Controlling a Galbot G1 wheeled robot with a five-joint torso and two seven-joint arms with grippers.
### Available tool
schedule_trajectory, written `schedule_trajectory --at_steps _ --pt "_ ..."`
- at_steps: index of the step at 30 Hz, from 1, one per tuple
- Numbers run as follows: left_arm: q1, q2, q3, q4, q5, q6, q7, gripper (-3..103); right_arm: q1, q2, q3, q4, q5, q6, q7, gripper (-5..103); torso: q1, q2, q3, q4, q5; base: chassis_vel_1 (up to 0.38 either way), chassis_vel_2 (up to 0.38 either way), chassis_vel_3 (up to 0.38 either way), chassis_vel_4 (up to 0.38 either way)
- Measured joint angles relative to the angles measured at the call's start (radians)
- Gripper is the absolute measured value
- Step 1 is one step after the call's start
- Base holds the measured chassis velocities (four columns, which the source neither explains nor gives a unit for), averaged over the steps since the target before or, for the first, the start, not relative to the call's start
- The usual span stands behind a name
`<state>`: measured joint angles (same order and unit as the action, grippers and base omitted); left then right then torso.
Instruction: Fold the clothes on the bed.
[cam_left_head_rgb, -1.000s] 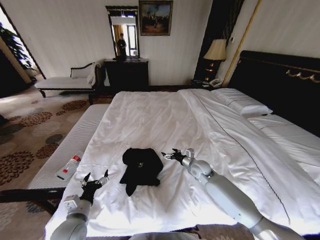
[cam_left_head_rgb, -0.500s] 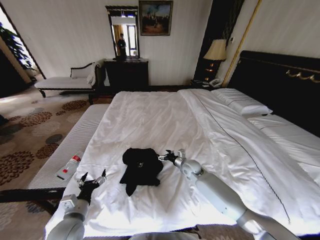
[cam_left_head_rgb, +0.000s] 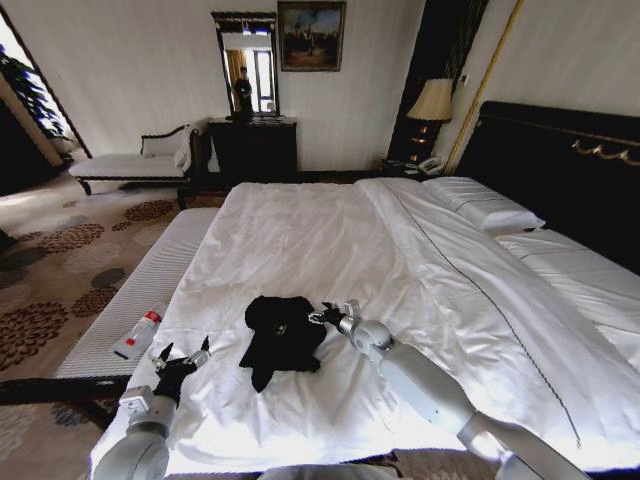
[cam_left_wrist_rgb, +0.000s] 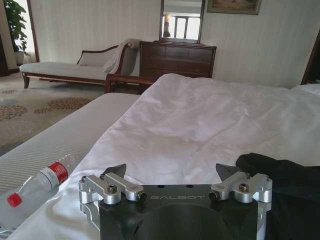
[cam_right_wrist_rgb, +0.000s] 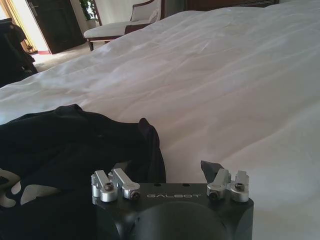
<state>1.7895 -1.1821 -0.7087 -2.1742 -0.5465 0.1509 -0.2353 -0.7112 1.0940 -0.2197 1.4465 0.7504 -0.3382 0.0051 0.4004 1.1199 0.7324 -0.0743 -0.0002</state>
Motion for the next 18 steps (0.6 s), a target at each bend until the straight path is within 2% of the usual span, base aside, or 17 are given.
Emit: schedule_trajectory --at_steps 1,4,7,8,10,13,17,18 --pt "-0.002 0.004 -0.001 0.0 0.0 0.0 -0.002 100 -0.001 0.0 -0.001 -0.001 0.0 0.0 0.001 70 0.0 0.0 0.0 0.0 0.0 0.0 0.0 0.0 0.0" --pt "-0.004 0.008 -0.005 -0.001 -0.004 0.001 -0.004 100 -0.005 0.0 -0.003 -0.001 0.0 0.0 0.004 65 0.0 0.0 0.0 0.0 0.0001 0.0 0.0 0.0 0.0" --pt "-0.007 0.008 -0.005 -0.002 -0.006 0.002 -0.005 100 -0.007 -0.001 -0.003 -0.002 0.0 0.0 0.005 48 0.0 0.0 0.0 0.0 0.0001 0.0 0.0 0.0 0.0" --pt "-0.007 0.008 -0.005 -0.002 -0.006 0.002 -0.005 100 -0.007 -0.001 -0.003 -0.002 0.0 0.0 0.005 48 0.0 0.0 0.0 0.0 0.0001 0.0 0.0 0.0 0.0" --pt "-0.009 0.008 -0.001 -0.002 -0.005 0.003 -0.007 100 -0.009 -0.003 -0.006 -0.004 0.001 0.0 0.005 37 0.0 0.0 0.0 0.0 0.0 0.0 0.0 0.0 0.0" --pt "-0.013 0.015 0.0 -0.001 -0.005 0.003 -0.011 100 -0.011 -0.005 -0.009 -0.004 0.001 0.0 0.005 32 0.0 0.0 0.0 0.0 0.0001 0.0 0.0 0.0 0.0" --pt "-0.034 0.041 0.011 0.01 -0.023 0.014 -0.016 100 -0.008 -0.003 -0.01 -0.004 0.002 -0.001 0.005 10 0.0 0.0 0.0 0.0001 0.0 0.0 0.0 0.0 0.0" --pt "-0.034 0.041 0.011 0.01 -0.023 0.014 -0.016 100 -0.008 -0.003 -0.01 -0.004 0.002 -0.001 0.005 10 0.0 0.0 0.0 0.0001 0.0 0.0 0.0 0.0 0.0"
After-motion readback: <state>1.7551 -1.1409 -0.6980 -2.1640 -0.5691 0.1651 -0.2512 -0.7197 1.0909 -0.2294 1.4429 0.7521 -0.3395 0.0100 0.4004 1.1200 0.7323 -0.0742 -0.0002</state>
